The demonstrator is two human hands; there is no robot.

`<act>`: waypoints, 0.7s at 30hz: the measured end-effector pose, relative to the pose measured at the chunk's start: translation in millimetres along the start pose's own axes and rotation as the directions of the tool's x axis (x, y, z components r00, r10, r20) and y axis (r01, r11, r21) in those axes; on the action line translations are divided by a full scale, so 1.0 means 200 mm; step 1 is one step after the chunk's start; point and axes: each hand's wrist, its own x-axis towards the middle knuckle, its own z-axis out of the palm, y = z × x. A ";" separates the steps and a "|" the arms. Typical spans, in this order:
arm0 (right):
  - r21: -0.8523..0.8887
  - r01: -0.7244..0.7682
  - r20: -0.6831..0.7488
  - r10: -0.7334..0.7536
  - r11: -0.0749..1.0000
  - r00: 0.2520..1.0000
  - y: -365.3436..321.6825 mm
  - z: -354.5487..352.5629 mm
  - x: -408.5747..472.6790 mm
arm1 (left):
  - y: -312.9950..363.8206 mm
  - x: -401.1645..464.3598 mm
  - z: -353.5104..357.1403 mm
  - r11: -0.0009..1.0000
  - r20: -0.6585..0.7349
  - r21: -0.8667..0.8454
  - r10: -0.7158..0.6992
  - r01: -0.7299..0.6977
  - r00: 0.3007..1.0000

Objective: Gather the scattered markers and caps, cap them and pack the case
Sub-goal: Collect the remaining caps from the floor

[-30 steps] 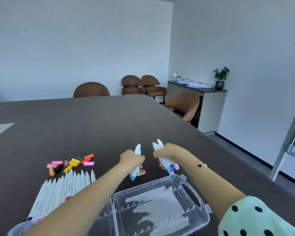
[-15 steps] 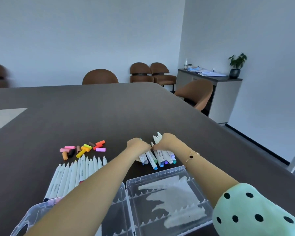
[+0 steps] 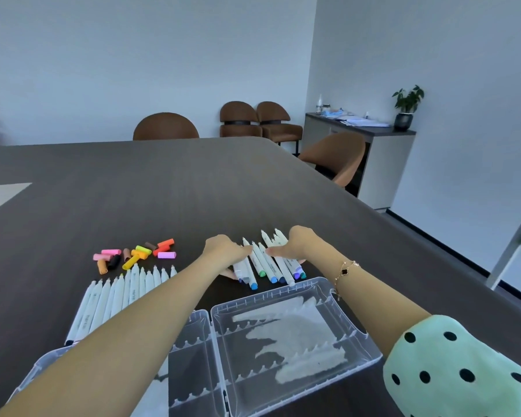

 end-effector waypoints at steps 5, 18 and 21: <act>0.024 -0.011 0.034 0.010 1.000 0.999 0.01 -0.03 -0.01 | 0.01 0.00 -0.02 0.986 0.075 -0.103 -0.123 0.131 0.990; 0.104 -0.093 0.086 0.084 0.990 0.993 0.05 -0.06 0.01 | -0.03 0.01 -0.10 0.997 0.052 0.056 0.044 -0.047 0.998; 0.104 -0.099 0.091 0.090 0.990 0.992 0.05 -0.05 0.01 | -0.02 0.01 -0.12 0.971 0.050 0.191 0.135 -0.142 0.990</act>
